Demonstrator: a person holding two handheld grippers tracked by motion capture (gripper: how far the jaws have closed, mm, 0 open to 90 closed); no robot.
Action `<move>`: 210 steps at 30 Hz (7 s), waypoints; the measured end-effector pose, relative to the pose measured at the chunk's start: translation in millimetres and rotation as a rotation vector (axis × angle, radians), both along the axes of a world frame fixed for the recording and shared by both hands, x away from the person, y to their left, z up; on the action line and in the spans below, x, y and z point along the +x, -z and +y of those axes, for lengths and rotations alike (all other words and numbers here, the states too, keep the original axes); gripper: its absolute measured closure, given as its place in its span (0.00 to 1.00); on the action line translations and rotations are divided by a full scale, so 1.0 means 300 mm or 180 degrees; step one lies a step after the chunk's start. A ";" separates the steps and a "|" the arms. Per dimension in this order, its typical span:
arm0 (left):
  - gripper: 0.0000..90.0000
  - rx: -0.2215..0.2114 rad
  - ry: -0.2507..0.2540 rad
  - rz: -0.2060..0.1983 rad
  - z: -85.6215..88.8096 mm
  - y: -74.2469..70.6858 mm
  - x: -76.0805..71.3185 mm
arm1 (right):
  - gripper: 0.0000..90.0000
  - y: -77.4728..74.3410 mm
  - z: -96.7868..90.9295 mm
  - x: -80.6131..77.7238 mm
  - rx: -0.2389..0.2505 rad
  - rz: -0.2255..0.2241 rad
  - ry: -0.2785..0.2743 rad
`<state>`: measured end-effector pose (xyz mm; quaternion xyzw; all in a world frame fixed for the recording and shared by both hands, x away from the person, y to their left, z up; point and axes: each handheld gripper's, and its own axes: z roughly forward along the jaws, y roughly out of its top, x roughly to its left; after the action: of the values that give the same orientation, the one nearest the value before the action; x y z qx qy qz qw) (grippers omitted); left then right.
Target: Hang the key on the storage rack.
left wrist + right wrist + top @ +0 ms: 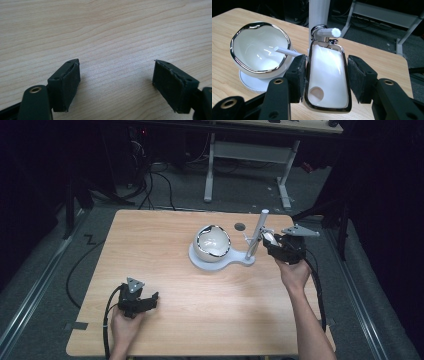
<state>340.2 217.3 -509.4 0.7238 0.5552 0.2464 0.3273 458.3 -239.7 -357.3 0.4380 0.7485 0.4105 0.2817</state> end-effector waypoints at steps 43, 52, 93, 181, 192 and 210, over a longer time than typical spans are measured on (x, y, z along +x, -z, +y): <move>0.25 0.0003 -0.0002 0.0002 0.000 0.000 -0.001 | 0.55 0.086 0.061 0.042 -0.0071 0.0197 0.0035; 0.25 0.0004 -0.0003 0.0001 0.000 0.000 -0.001 | 0.51 0.113 0.011 0.018 0.0070 0.0147 0.0099; 0.25 0.0005 -0.0005 -0.0001 -0.001 0.000 0.000 | 0.51 0.092 -0.172 -0.144 0.0495 -0.0068 0.0200; 0.25 0.0002 -0.0006 0.0000 -0.002 0.000 0.000 | 0.53 0.291 -0.164 -0.286 0.0477 0.0134 0.0198; 0.25 0.0003 -0.0006 0.0000 -0.002 0.000 0.000 | 0.52 0.340 -0.147 -0.281 0.0379 0.0234 0.0228; 0.25 0.0002 -0.0006 0.0000 -0.002 0.000 0.000 | 0.51 0.439 -0.115 -0.256 0.0135 0.0475 0.0293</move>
<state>340.1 216.9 -509.5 0.7234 0.5558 0.2470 0.3267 381.5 -274.3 -488.9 0.5072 0.7376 0.3792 0.2344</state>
